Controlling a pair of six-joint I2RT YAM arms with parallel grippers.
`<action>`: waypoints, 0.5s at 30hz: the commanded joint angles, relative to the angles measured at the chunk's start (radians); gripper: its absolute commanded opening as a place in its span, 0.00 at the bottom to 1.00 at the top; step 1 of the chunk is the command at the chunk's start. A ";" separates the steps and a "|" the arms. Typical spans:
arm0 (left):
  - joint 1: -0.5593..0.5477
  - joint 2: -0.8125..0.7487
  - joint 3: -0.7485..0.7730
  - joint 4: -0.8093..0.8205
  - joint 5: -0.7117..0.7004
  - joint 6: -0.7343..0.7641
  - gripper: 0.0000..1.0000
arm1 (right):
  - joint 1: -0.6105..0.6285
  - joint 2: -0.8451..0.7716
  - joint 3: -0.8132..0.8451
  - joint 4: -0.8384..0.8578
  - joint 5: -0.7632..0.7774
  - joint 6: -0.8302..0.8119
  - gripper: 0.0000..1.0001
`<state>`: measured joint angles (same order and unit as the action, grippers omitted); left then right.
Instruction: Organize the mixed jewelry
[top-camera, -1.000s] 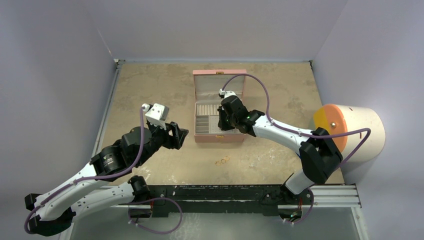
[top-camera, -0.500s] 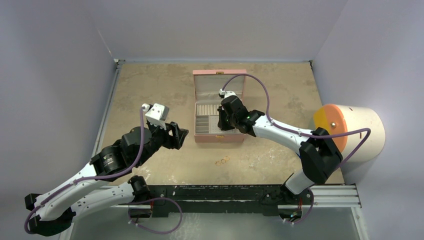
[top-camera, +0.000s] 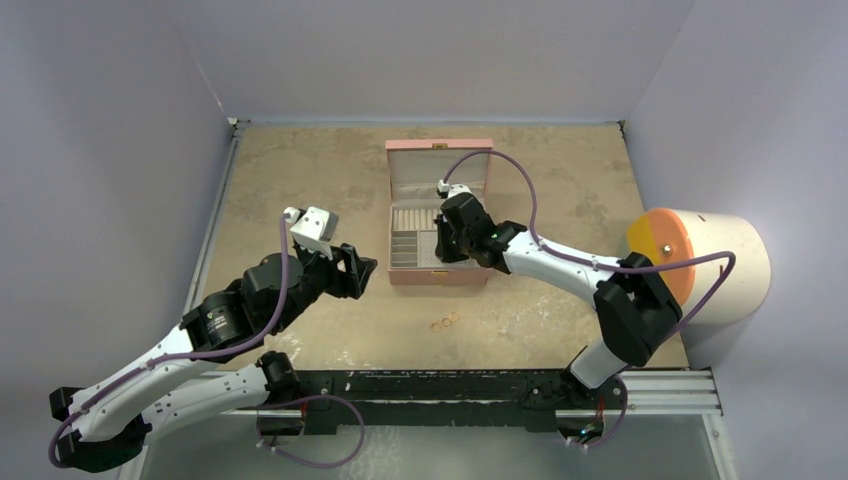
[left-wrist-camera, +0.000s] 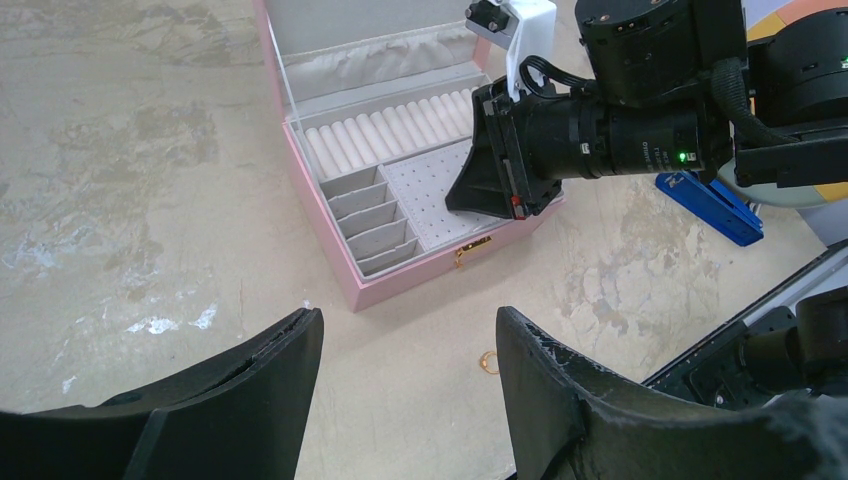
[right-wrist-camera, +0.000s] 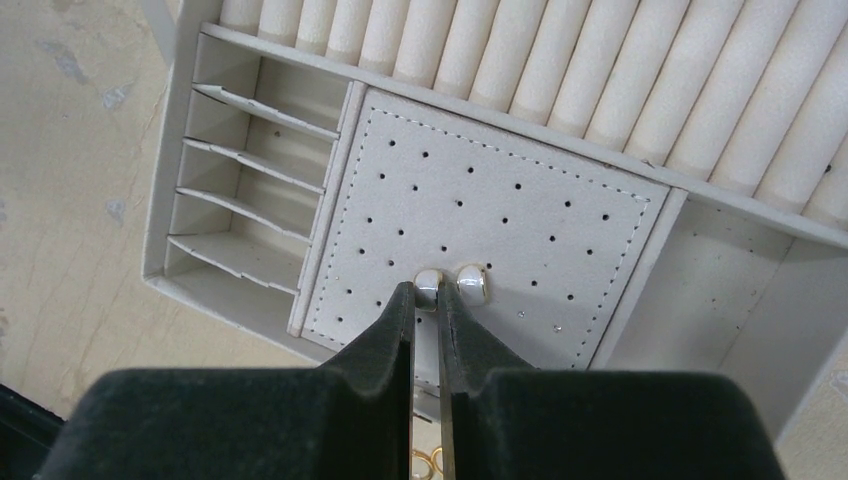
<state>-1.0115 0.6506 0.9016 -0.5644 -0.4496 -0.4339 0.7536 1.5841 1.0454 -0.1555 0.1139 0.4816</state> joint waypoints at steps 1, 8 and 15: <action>-0.006 -0.005 0.002 0.023 -0.001 0.003 0.64 | 0.003 0.015 -0.017 0.022 0.013 0.015 0.00; -0.006 -0.002 0.003 0.024 0.000 0.004 0.64 | 0.004 0.018 -0.017 0.019 0.019 0.023 0.09; -0.005 -0.004 0.002 0.023 -0.003 0.006 0.64 | 0.003 -0.002 0.004 0.009 0.034 0.028 0.27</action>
<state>-1.0115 0.6506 0.9016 -0.5644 -0.4496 -0.4339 0.7536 1.5841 1.0389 -0.1425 0.1177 0.4976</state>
